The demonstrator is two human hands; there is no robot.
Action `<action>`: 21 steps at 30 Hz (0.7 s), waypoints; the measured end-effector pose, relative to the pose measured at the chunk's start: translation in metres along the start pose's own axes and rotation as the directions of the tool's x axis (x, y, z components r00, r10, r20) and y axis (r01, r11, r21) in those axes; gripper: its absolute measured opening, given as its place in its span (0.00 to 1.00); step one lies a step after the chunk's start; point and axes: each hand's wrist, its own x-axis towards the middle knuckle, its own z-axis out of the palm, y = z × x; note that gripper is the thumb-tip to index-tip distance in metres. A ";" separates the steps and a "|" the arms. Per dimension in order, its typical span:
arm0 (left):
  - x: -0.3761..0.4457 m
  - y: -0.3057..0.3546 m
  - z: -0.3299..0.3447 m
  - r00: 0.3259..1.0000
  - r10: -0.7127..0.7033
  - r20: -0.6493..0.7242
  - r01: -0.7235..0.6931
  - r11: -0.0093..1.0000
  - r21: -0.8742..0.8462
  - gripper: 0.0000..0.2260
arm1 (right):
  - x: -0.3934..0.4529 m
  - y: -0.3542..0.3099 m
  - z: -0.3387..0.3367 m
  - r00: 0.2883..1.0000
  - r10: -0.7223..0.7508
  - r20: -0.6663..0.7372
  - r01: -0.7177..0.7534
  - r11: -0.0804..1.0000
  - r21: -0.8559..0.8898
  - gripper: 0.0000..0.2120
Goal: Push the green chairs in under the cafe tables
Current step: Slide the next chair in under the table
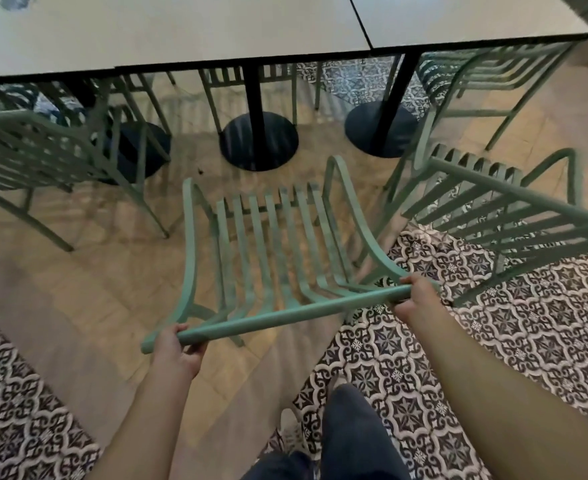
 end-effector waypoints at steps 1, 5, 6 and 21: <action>0.005 0.005 0.004 1.000 0.000 0.003 0.000 1.000 -0.005 0.05 | 0.001 -0.001 0.006 1.000 0.000 0.005 0.000 1.000 -0.005 0.17; 0.023 0.019 0.021 1.000 -0.015 0.006 0.015 1.000 -0.004 0.01 | 0.007 -0.008 0.029 1.000 -0.012 0.017 0.013 1.000 -0.024 0.10; 0.025 0.022 0.025 1.000 -0.008 0.004 0.008 1.000 -0.004 0.01 | 0.009 -0.010 0.034 1.000 -0.015 0.017 0.015 1.000 -0.024 0.06; 0.043 0.073 0.121 0.999 0.038 -0.009 -0.038 0.999 0.025 0.04 | 0.057 -0.050 0.144 0.999 -0.022 0.041 0.025 0.997 -0.066 0.04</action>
